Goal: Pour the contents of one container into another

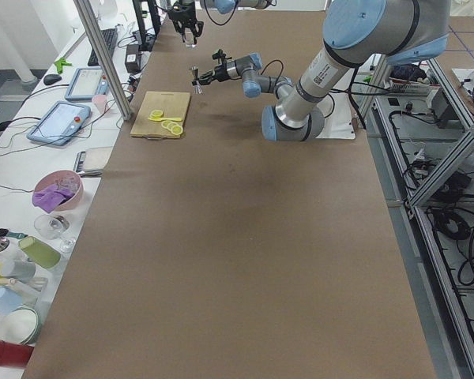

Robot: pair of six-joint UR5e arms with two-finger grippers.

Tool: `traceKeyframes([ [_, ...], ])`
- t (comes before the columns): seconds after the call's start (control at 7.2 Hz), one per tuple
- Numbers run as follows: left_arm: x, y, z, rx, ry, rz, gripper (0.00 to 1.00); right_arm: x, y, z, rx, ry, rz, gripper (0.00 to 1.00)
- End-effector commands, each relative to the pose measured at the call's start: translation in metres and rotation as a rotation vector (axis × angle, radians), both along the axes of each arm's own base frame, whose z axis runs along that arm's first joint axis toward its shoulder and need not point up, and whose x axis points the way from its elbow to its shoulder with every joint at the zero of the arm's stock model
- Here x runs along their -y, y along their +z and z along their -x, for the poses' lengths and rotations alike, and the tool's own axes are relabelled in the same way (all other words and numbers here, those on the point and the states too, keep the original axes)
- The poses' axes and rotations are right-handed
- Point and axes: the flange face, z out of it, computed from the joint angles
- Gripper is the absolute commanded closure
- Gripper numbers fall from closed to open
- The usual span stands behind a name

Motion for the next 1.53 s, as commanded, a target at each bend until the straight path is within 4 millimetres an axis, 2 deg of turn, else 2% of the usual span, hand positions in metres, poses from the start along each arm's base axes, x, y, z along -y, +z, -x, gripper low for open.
traceKeyframes([
  [0.0,0.000,0.001,0.000,0.001,0.000,0.001,1.00,0.002,-0.006,0.007,-0.026,-0.013,0.007,1.00],
  [0.28,0.000,0.000,0.000,0.000,0.000,0.000,1.00,-0.011,-0.017,0.035,-0.046,-0.059,0.018,1.00],
  [0.42,0.000,0.001,0.000,0.001,0.000,0.001,1.00,-0.015,-0.017,0.042,-0.058,-0.077,0.009,1.00],
  [0.69,0.000,0.001,0.000,0.001,0.000,0.001,1.00,-0.015,-0.016,0.045,-0.064,-0.083,0.011,1.00],
  [0.83,0.000,0.001,0.000,0.000,0.000,0.000,1.00,-0.018,-0.022,0.050,-0.078,-0.090,0.022,1.00],
  [1.39,0.000,0.000,0.000,-0.001,0.000,-0.001,1.00,-0.028,-0.021,0.067,-0.142,-0.101,0.016,1.00],
])
